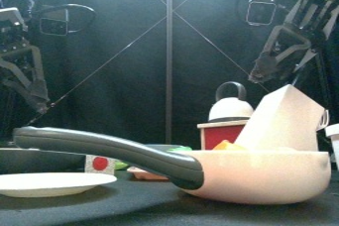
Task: Grab carrot top
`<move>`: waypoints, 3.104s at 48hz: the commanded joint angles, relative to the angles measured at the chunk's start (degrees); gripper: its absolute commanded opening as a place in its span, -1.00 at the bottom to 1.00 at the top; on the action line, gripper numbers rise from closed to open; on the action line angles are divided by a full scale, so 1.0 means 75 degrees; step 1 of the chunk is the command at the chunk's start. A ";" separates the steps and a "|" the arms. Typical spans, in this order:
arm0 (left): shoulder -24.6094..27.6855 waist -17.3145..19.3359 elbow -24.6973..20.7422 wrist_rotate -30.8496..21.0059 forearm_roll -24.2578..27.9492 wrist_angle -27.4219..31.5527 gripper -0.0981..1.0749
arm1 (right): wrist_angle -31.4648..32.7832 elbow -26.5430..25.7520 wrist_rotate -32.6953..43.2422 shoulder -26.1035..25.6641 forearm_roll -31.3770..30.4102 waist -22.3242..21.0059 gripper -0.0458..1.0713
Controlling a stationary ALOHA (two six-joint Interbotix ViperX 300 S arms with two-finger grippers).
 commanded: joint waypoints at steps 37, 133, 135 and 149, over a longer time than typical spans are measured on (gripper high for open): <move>-0.0023 0.0363 -0.0727 -0.0141 0.2742 -0.0844 0.54 | 0.1395 -0.2156 0.0000 0.0879 0.1031 0.0023 0.20; -0.0469 0.0773 -0.0258 -0.0152 0.3164 -0.2250 0.54 | 0.4617 -0.4465 -0.0070 0.4254 0.1605 0.2566 0.23; -0.0457 0.0773 -0.0258 -0.0152 0.3152 -0.2250 0.54 | 0.4617 -0.4488 -0.0082 0.4254 0.1594 0.2566 0.25; -0.0457 0.0773 -0.0258 -0.0152 0.3152 -0.2250 0.54 | 0.4676 -0.4465 -0.0105 0.4289 0.1559 0.2578 0.53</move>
